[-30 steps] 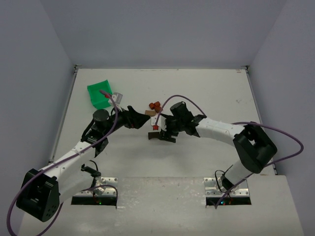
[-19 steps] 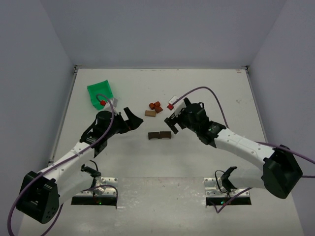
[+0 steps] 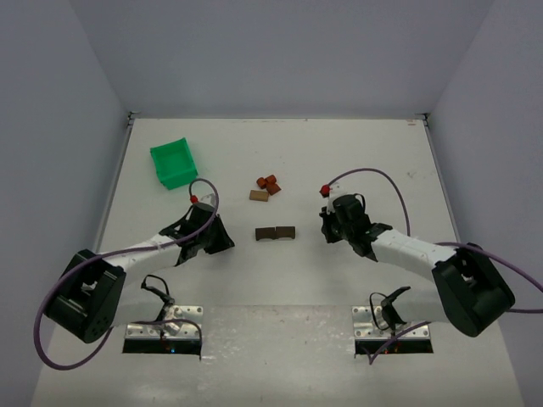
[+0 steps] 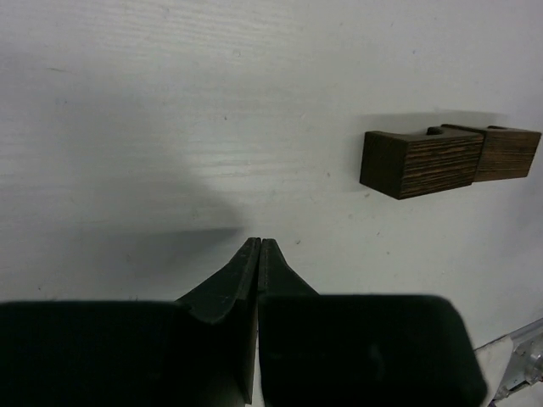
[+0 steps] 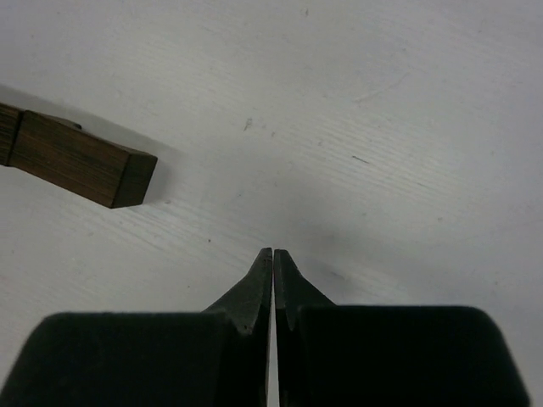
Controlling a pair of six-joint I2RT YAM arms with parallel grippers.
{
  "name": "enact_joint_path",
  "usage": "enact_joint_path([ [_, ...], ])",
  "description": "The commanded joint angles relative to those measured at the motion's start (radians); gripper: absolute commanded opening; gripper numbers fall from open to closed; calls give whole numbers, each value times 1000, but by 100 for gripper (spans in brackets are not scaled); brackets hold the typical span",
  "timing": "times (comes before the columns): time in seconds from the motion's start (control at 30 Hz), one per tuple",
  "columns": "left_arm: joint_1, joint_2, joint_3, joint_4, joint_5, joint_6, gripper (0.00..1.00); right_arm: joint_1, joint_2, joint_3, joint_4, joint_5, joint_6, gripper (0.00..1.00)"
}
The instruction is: Build the wood block tower
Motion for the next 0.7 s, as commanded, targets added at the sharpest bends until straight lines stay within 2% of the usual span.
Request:
enact_joint_path([
  [0.0, -27, 51, 60, 96, -12, 19, 0, 5, 45, 7, 123, -113, 15, 0],
  [0.17, -35, 115, 80, 131, -4, 27, 0, 6, 102, 12, 173, -164, 14, 0],
  [0.67, -55, 266, 159, 169, 25, 36, 0, 44, 243, 81, 172, -141, -17, 0],
])
